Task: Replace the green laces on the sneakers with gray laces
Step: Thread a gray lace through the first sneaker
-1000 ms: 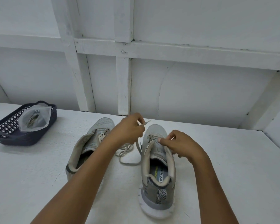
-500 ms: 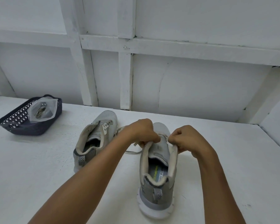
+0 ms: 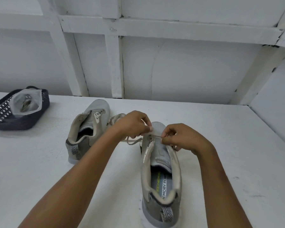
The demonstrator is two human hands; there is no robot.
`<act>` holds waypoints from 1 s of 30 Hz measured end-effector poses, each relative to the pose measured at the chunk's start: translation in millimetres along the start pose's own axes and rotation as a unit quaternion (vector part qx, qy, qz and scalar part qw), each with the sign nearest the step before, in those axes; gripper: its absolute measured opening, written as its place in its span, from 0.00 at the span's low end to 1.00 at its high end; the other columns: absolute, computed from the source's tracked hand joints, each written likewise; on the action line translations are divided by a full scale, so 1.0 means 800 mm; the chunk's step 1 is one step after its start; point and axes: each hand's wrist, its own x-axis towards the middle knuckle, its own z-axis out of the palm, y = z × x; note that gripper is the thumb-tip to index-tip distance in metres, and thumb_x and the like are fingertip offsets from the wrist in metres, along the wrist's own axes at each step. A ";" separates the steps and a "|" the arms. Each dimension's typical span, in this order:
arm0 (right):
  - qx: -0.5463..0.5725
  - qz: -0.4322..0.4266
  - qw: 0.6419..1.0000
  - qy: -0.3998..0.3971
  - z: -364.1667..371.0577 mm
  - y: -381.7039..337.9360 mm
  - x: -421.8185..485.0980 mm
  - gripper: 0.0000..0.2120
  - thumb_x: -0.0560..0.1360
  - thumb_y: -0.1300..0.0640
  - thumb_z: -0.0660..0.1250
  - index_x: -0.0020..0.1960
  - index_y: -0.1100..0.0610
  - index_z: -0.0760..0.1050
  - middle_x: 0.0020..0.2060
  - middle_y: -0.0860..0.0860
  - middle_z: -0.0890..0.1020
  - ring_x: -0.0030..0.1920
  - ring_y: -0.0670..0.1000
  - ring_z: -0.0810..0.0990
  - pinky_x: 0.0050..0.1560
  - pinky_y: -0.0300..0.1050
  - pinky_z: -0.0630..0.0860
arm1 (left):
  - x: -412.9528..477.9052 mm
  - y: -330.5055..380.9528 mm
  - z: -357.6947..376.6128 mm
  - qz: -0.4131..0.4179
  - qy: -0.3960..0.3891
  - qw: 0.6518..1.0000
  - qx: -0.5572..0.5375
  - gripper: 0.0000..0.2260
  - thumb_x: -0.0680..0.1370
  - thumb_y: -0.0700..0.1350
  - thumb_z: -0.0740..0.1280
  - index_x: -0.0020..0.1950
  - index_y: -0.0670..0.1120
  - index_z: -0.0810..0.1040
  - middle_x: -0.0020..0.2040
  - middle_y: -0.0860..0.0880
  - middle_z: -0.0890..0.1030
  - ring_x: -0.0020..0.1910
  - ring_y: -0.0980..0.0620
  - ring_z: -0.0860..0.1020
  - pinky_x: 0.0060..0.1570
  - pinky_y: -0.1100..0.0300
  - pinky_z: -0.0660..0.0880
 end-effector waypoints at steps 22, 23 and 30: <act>0.034 -0.078 0.994 0.072 0.029 0.017 0.029 0.05 0.69 0.57 0.77 0.38 0.48 0.84 0.29 0.42 0.80 0.30 0.38 0.75 0.35 0.31 0.71 | 0.016 0.012 -0.008 0.045 -0.024 0.963 0.264 0.06 0.74 0.37 0.69 0.40 0.46 0.82 0.35 0.53 0.80 0.35 0.57 0.74 0.33 0.63 0.71; 0.037 -0.078 0.994 0.073 0.029 0.017 0.029 0.04 0.69 0.56 0.77 0.38 0.48 0.84 0.29 0.42 0.80 0.31 0.38 0.76 0.36 0.32 0.71 | 0.016 0.013 -0.008 0.047 -0.022 0.959 0.279 0.05 0.74 0.37 0.67 0.42 0.43 0.83 0.37 0.49 0.81 0.35 0.54 0.74 0.36 0.61 0.72; 0.041 -0.078 0.992 0.089 0.035 0.022 0.030 0.04 0.70 0.56 0.76 0.39 0.47 0.84 0.32 0.42 0.81 0.37 0.43 0.79 0.43 0.39 0.76 | 0.013 0.022 -0.002 0.048 -0.036 0.926 0.373 0.07 0.73 0.36 0.62 0.42 0.39 0.80 0.43 0.41 0.82 0.41 0.45 0.76 0.37 0.57 0.70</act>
